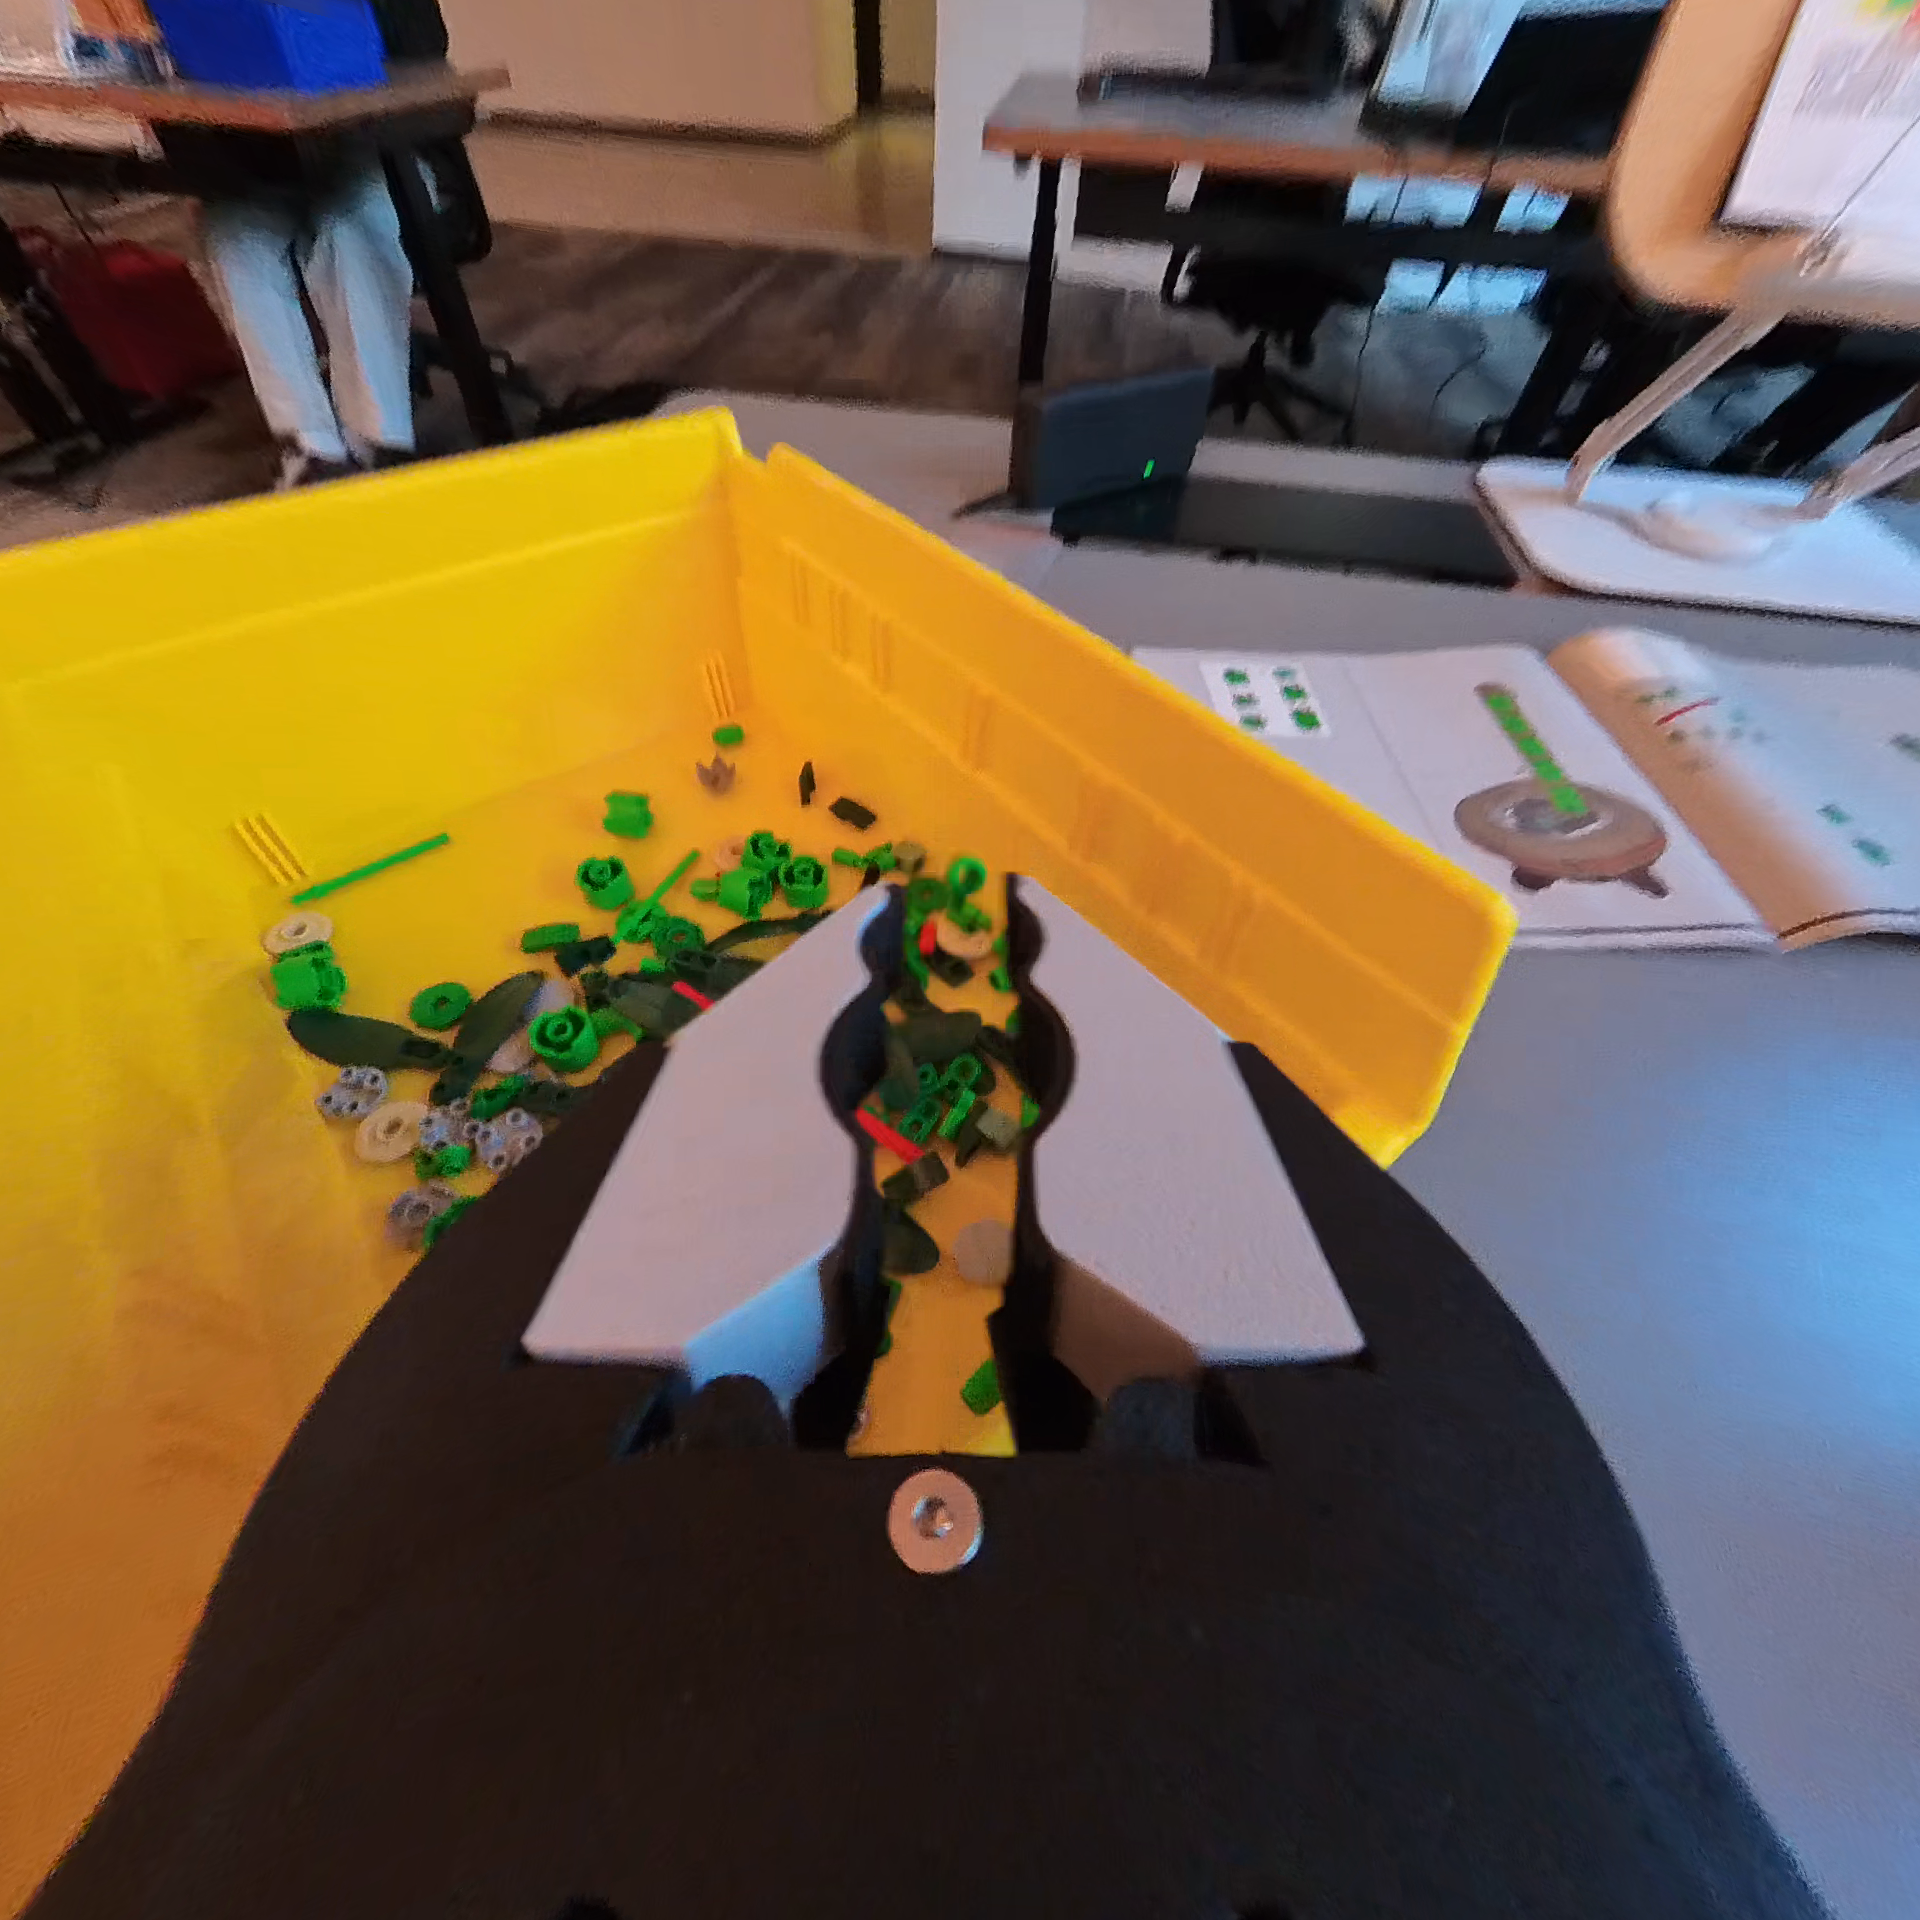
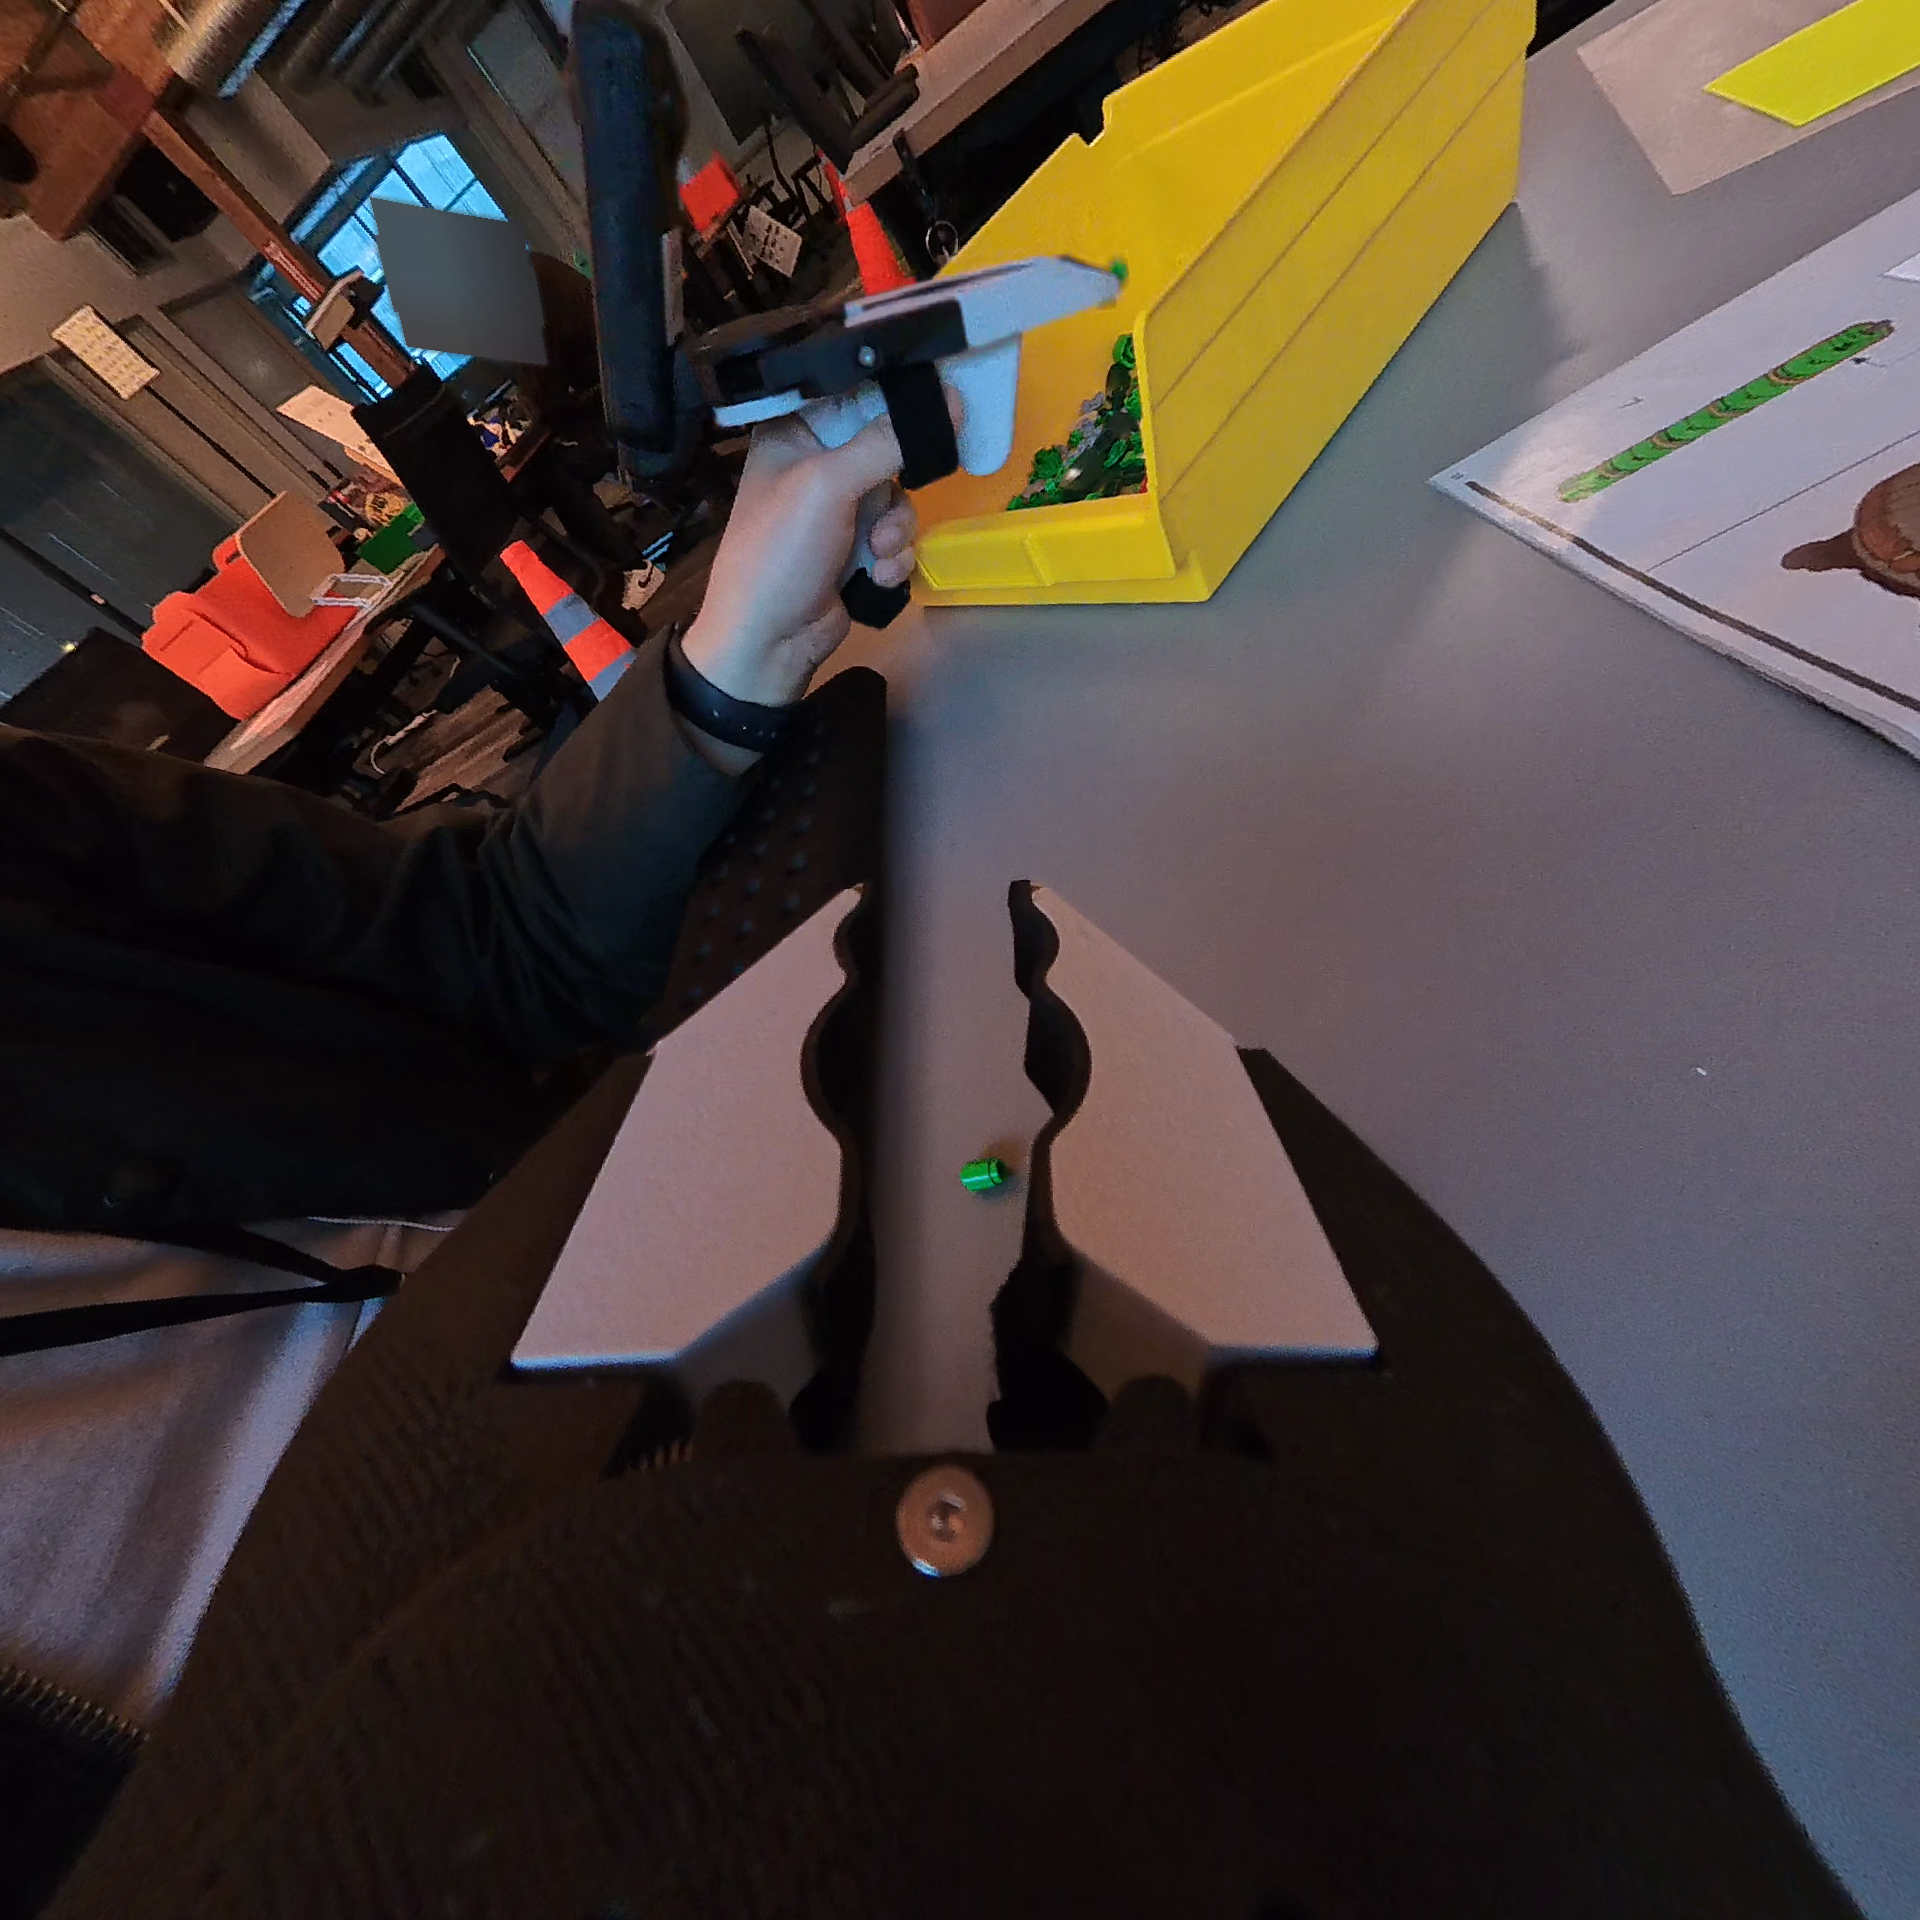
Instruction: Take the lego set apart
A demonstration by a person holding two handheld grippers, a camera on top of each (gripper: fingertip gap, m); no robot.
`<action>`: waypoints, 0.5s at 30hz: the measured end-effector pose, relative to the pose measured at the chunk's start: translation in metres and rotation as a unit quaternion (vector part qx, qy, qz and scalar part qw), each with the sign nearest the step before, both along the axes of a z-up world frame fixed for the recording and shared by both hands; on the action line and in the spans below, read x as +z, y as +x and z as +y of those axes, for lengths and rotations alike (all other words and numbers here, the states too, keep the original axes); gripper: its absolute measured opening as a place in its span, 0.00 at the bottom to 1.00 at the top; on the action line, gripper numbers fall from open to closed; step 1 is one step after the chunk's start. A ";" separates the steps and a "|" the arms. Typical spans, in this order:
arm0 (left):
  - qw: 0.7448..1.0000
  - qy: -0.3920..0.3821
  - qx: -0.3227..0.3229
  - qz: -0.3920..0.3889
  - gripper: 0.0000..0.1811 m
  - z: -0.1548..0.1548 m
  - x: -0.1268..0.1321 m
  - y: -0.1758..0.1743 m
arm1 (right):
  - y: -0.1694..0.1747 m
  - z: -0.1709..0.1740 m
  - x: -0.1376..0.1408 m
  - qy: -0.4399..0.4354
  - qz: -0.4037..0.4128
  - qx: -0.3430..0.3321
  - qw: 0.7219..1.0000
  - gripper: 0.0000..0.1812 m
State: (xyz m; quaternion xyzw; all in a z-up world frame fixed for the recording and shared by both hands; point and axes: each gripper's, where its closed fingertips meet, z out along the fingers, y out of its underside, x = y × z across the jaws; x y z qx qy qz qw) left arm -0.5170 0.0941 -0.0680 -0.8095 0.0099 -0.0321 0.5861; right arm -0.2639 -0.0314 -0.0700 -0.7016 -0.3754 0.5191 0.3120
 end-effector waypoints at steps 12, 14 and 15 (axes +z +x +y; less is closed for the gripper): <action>0.921 0.316 -0.224 0.044 0.19 -0.062 0.099 0.110 | 0.009 -0.012 -0.032 0.036 -0.115 0.038 0.992 0.11; 0.914 0.286 -0.279 0.072 0.19 -0.062 0.083 0.133 | 0.009 -0.023 -0.051 0.074 -0.175 0.077 0.979 0.11; 0.910 0.266 -0.309 0.076 0.19 -0.063 0.075 0.144 | 0.010 -0.027 -0.058 0.093 -0.201 0.091 0.971 0.11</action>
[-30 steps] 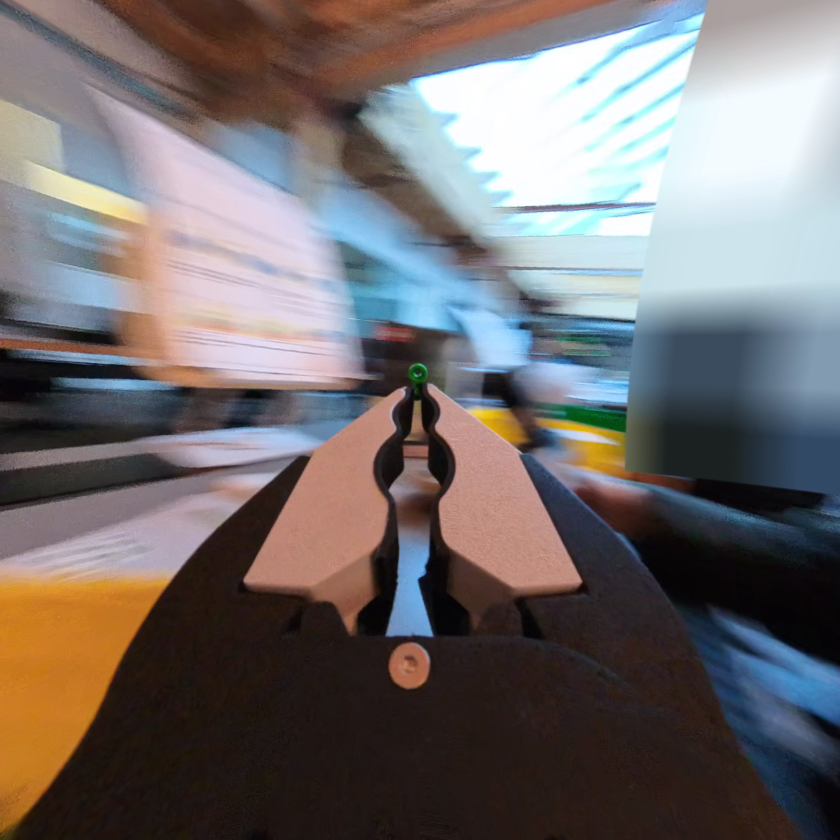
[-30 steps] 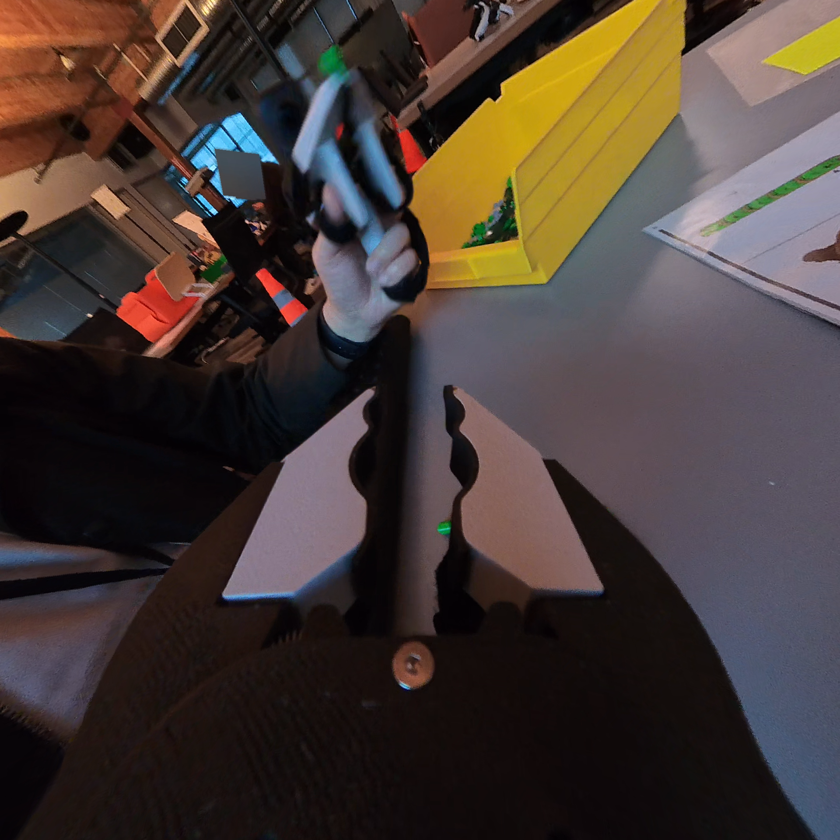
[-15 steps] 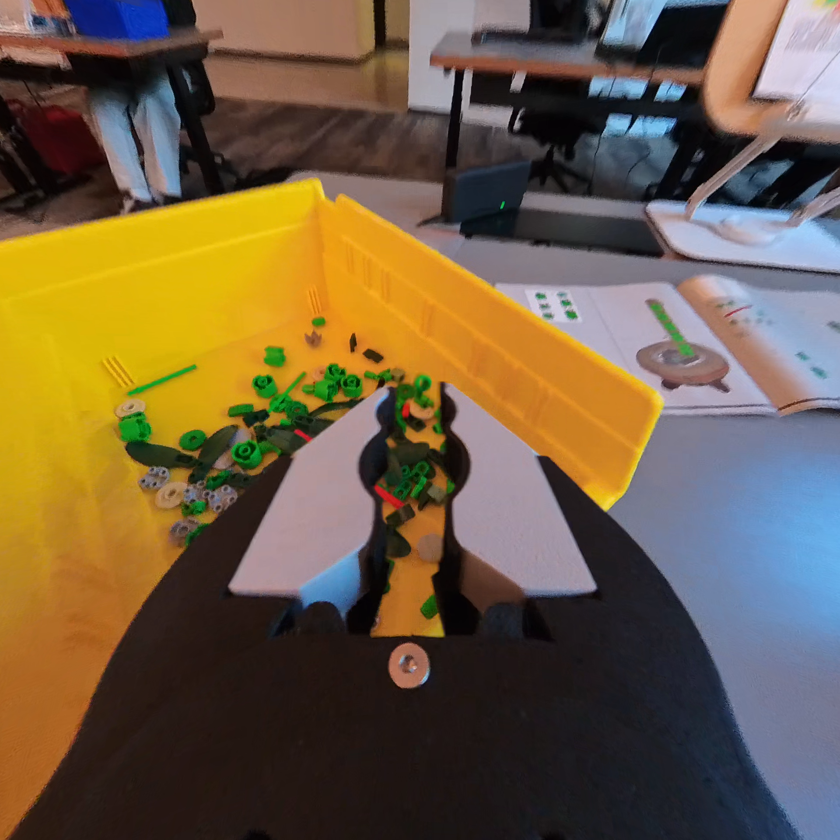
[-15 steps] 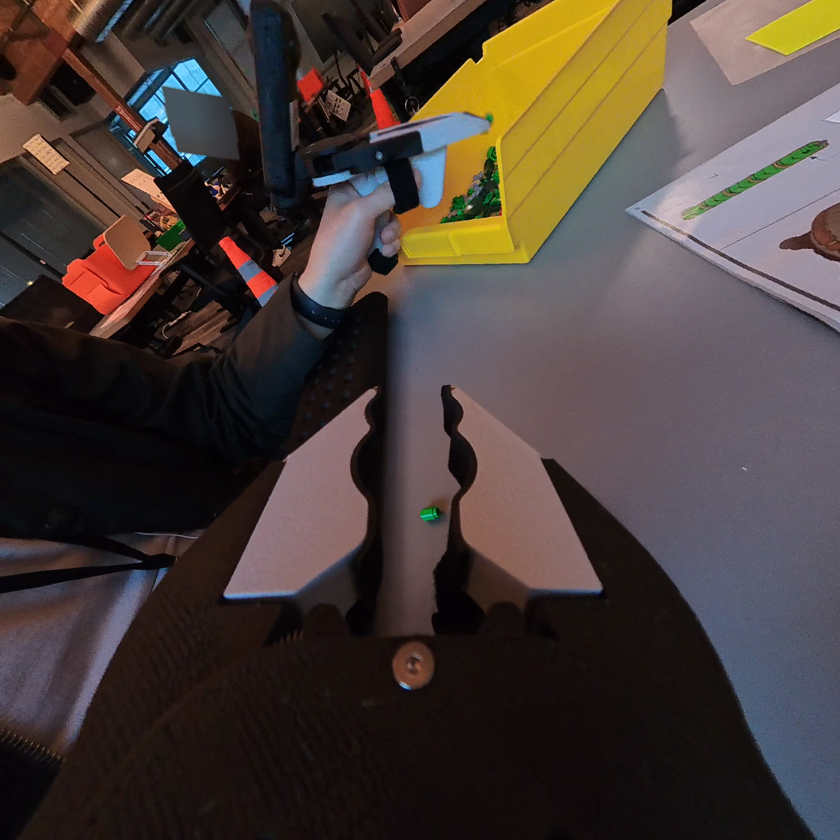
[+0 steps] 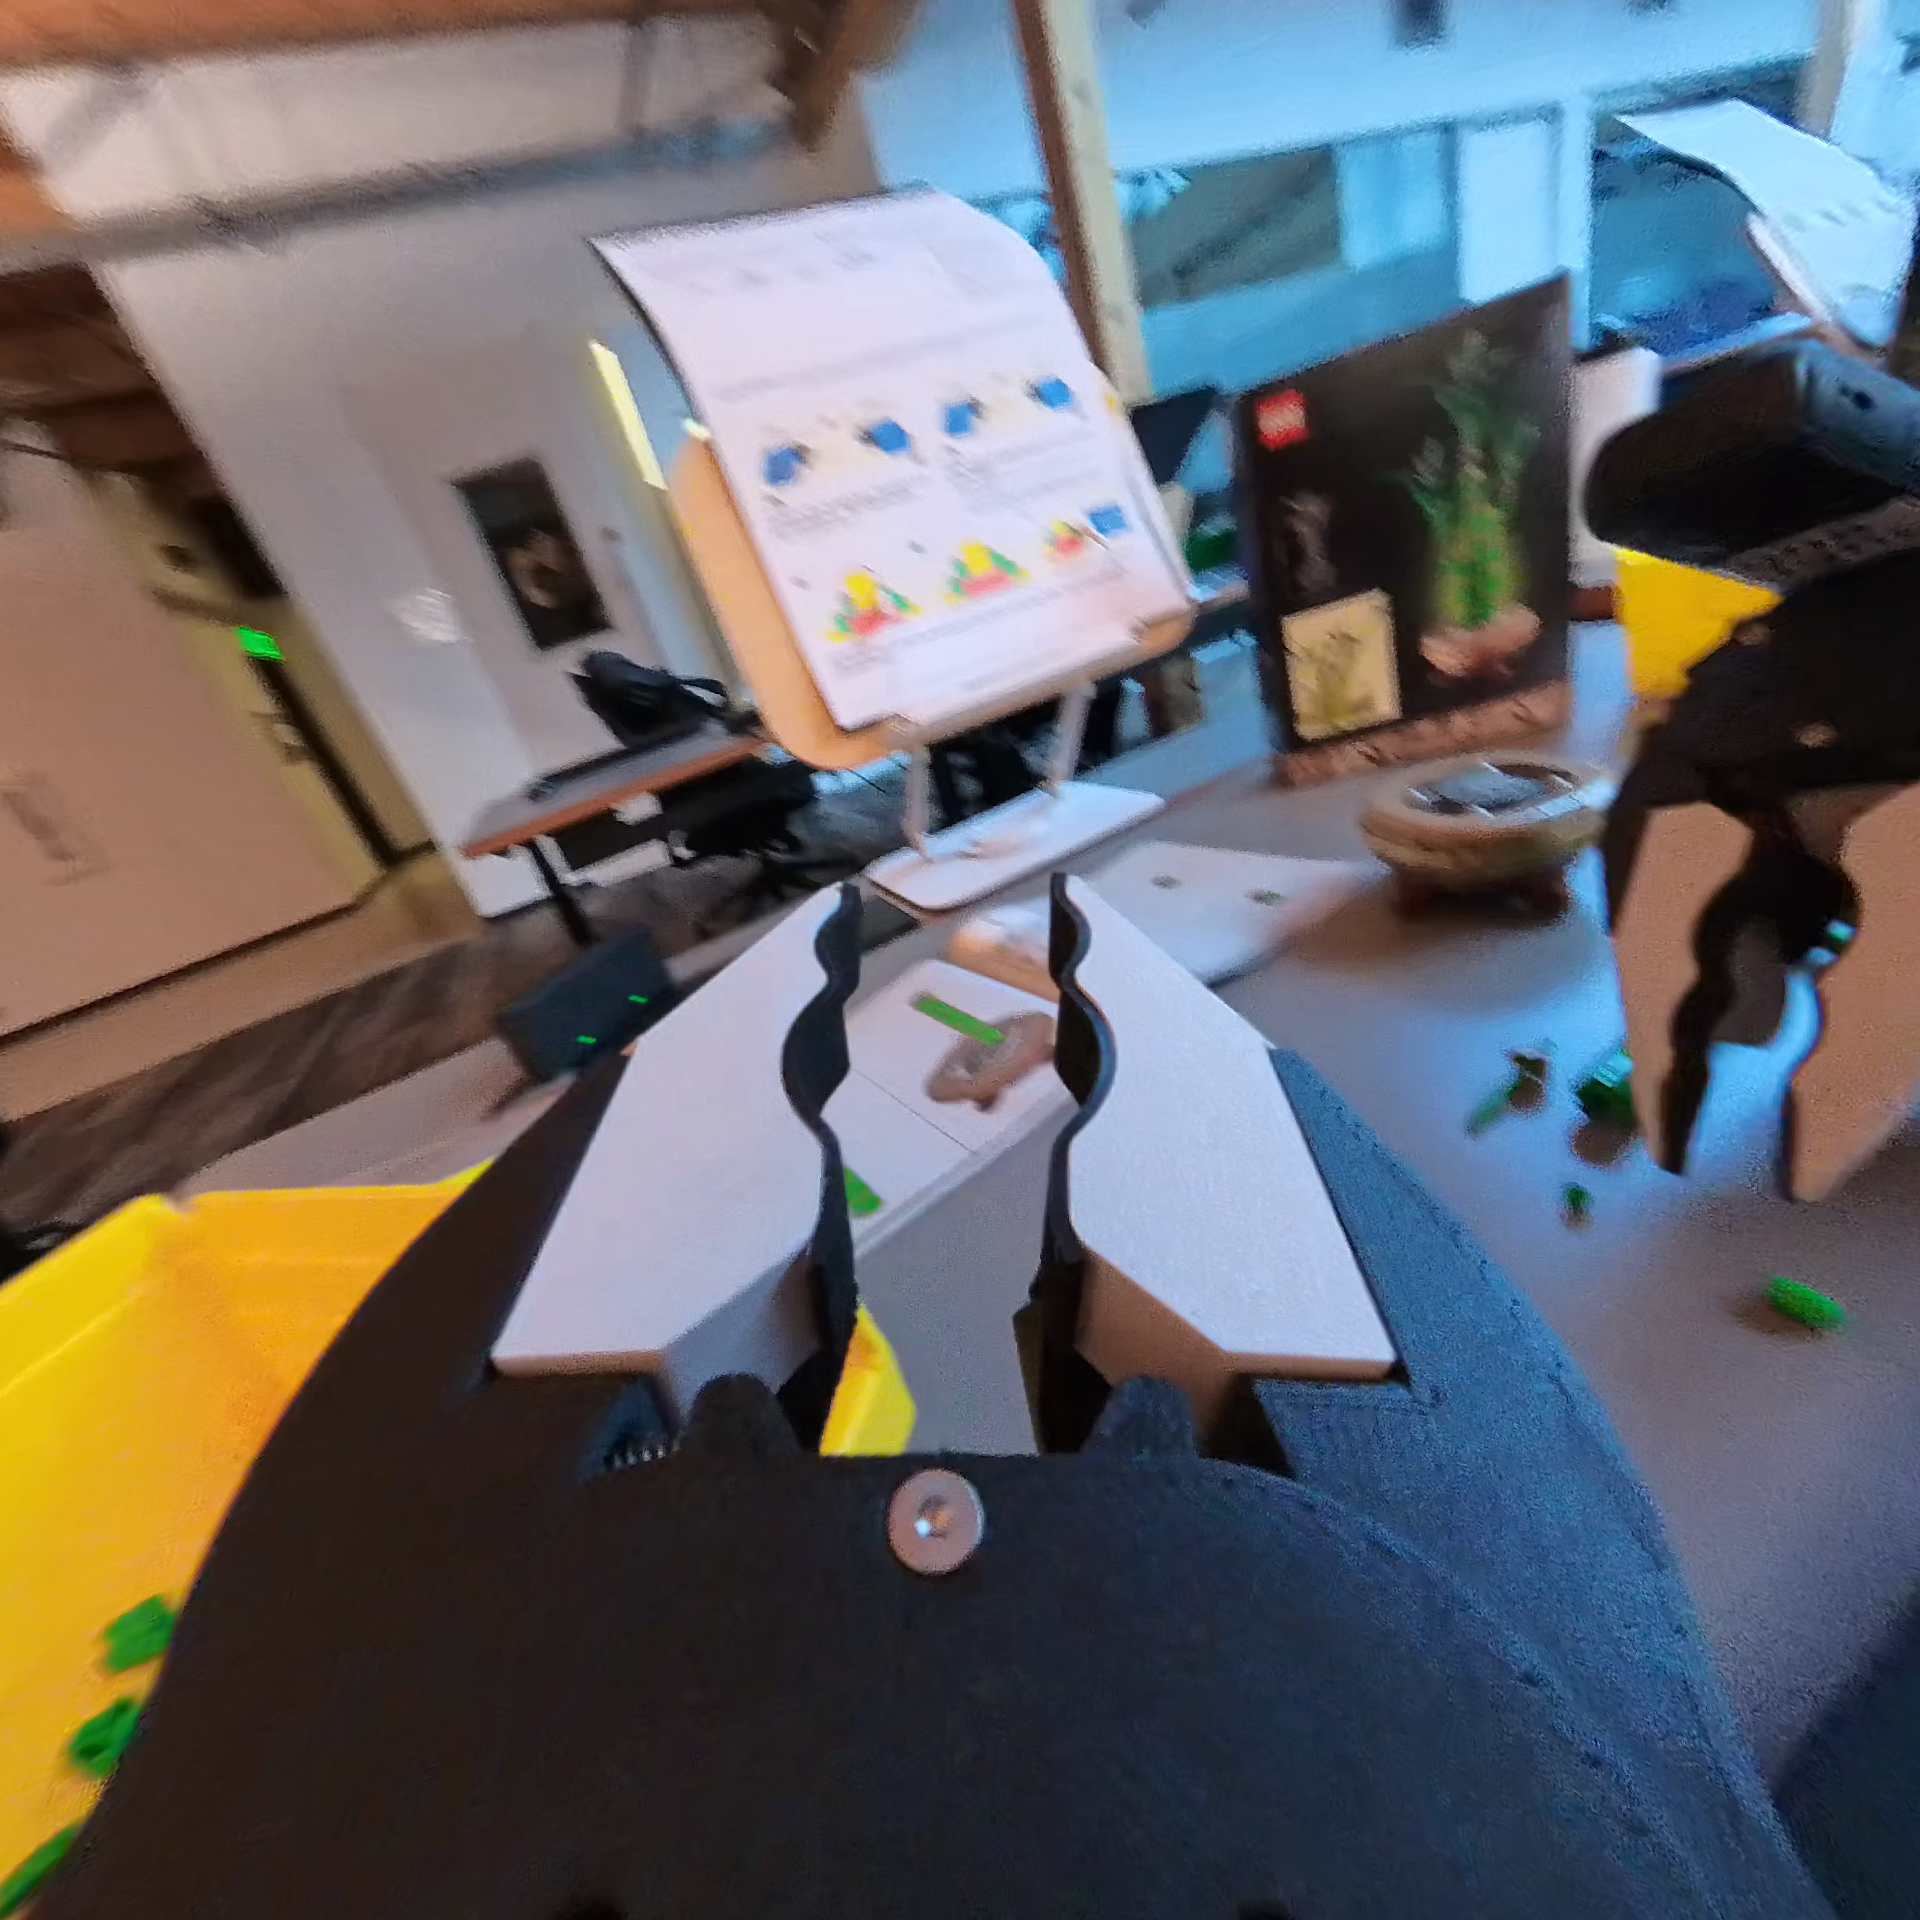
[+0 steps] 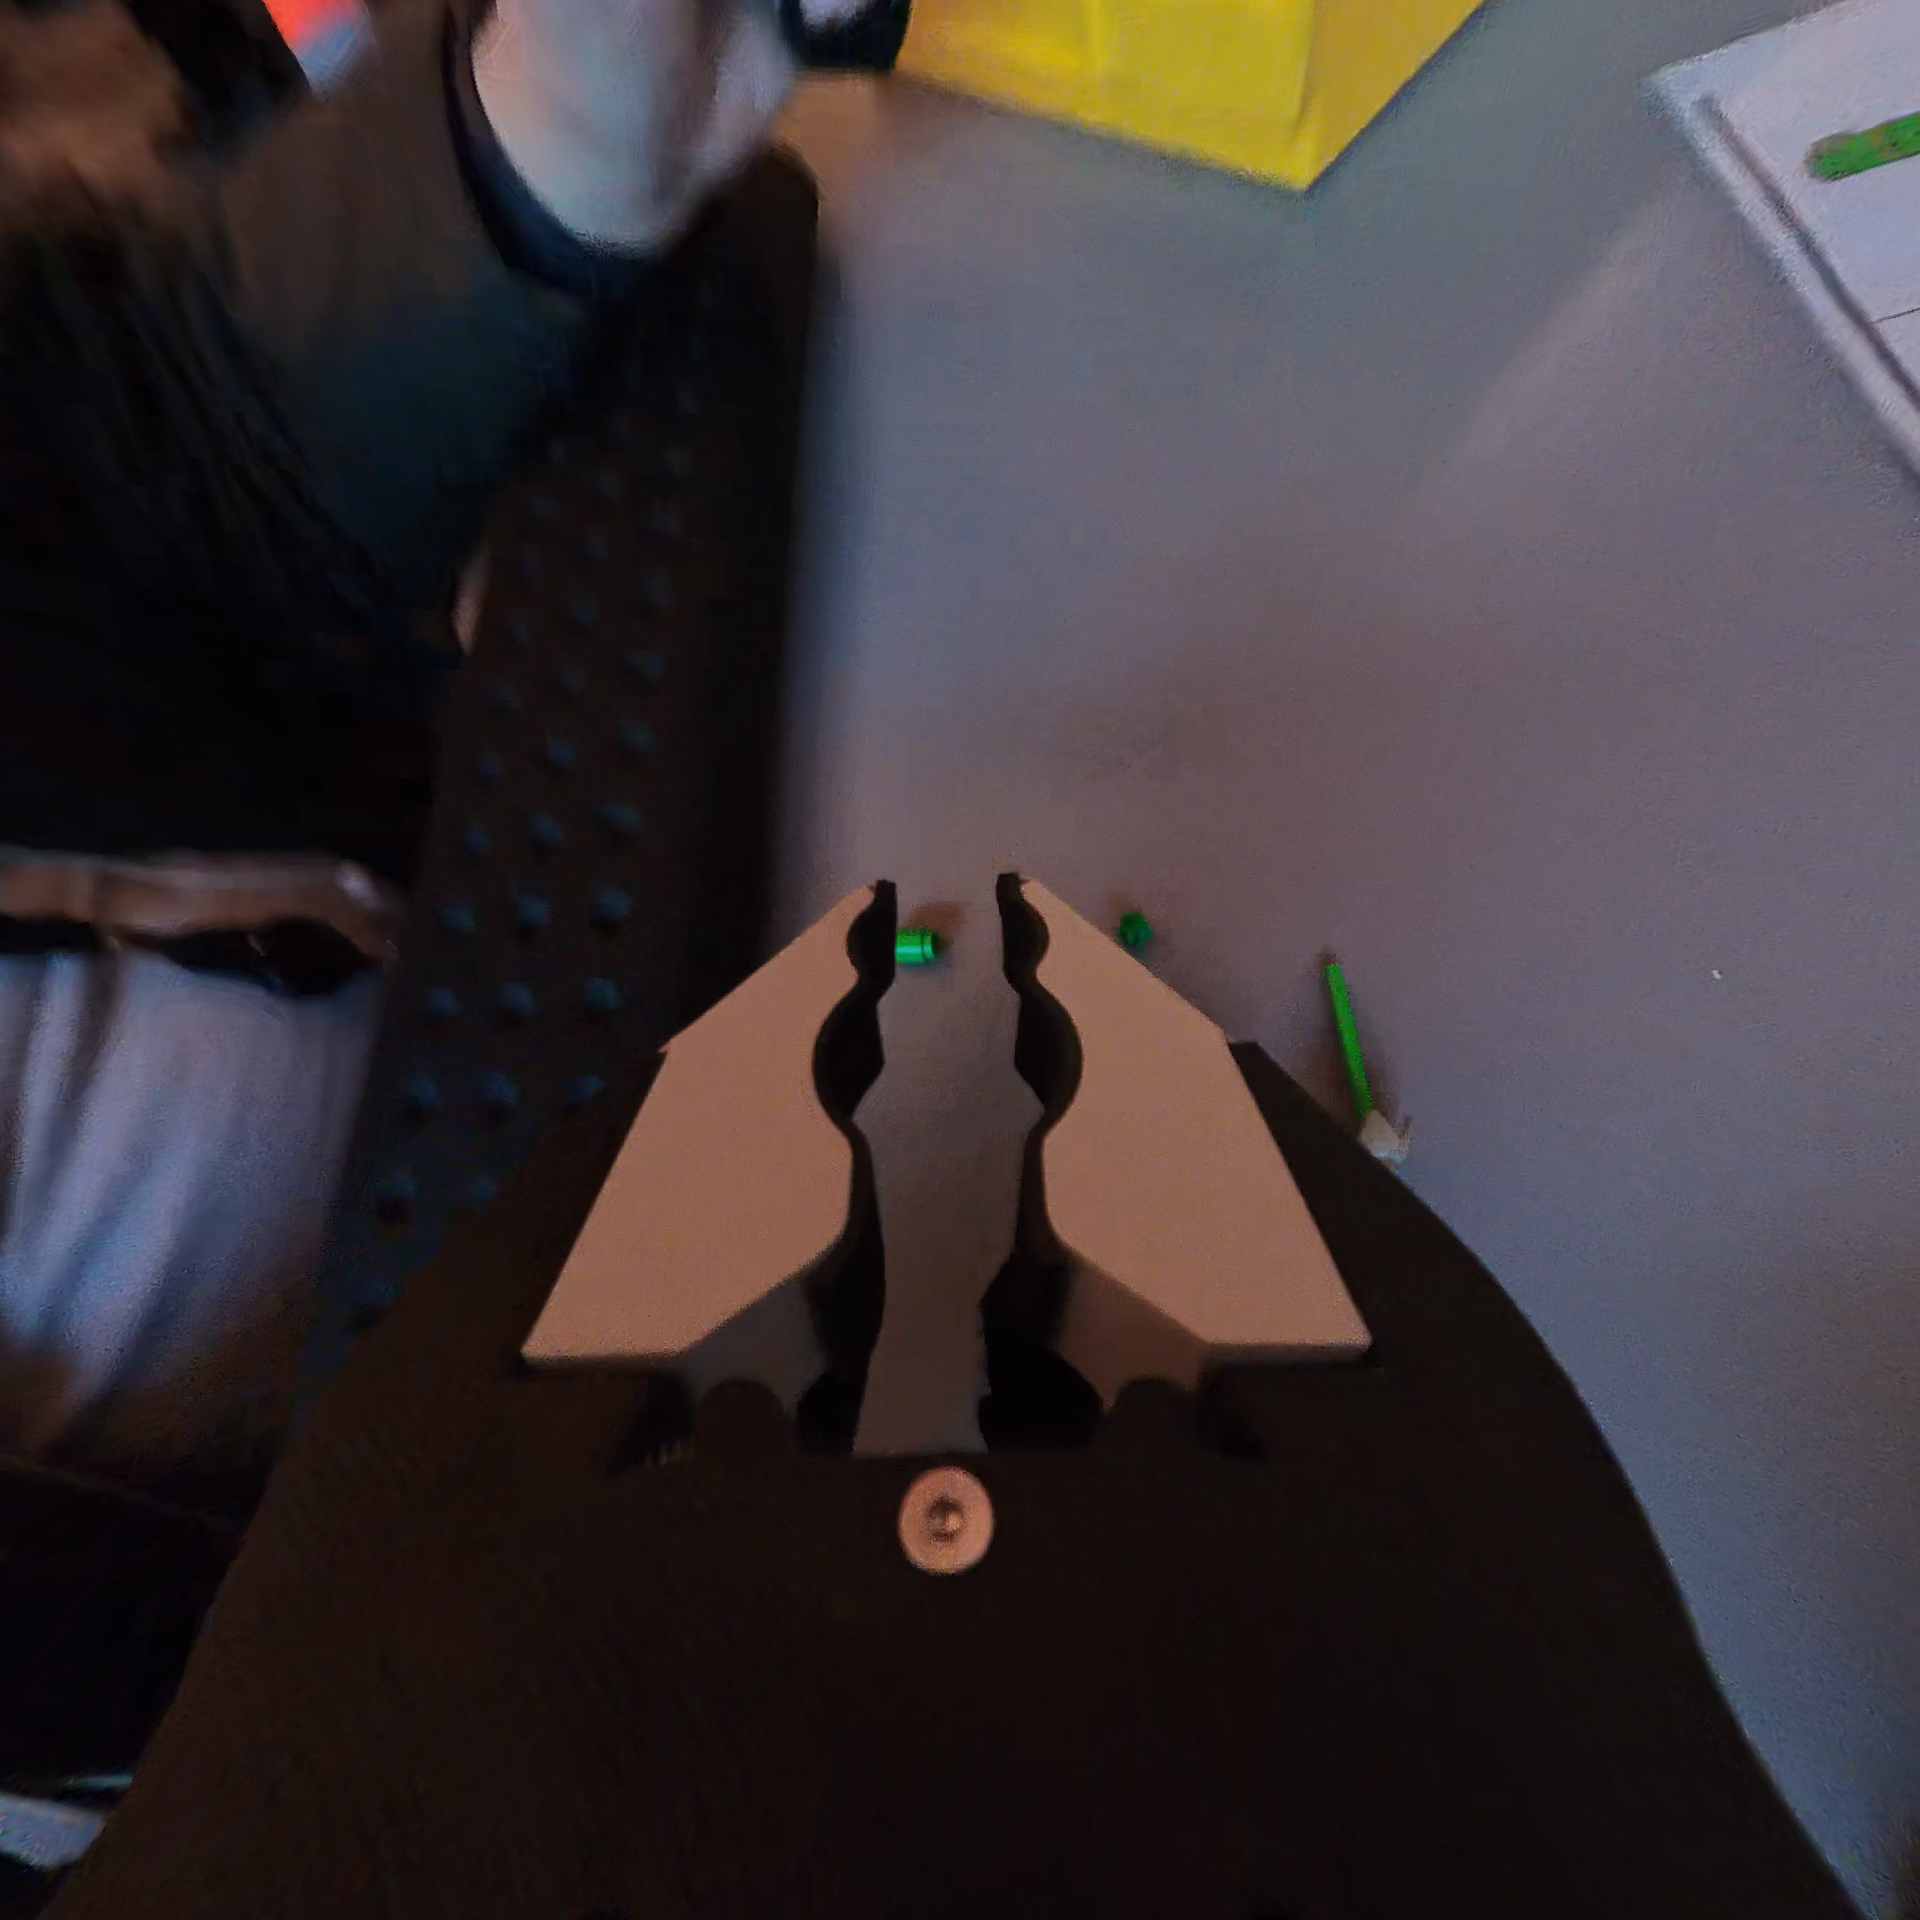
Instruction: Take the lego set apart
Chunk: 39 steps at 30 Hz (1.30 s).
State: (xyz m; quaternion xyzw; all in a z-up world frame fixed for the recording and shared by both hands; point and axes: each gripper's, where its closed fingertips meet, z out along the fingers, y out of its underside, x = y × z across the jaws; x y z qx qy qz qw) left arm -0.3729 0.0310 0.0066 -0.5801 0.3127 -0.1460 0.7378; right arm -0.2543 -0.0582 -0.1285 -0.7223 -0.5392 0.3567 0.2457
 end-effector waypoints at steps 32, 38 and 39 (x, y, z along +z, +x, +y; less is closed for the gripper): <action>0.803 -0.375 -0.463 0.005 0.09 -0.102 -0.066 0.095 | -0.031 -0.015 0.061 0.553 0.021 0.096 0.827 0.06; 0.799 -0.374 -0.471 0.023 0.04 -0.107 -0.070 0.097 | -0.034 -0.018 0.064 0.568 0.030 0.101 0.817 0.06; 0.800 -0.374 -0.469 0.025 0.03 -0.107 -0.071 0.097 | -0.035 -0.017 0.063 0.565 0.029 0.100 0.818 0.06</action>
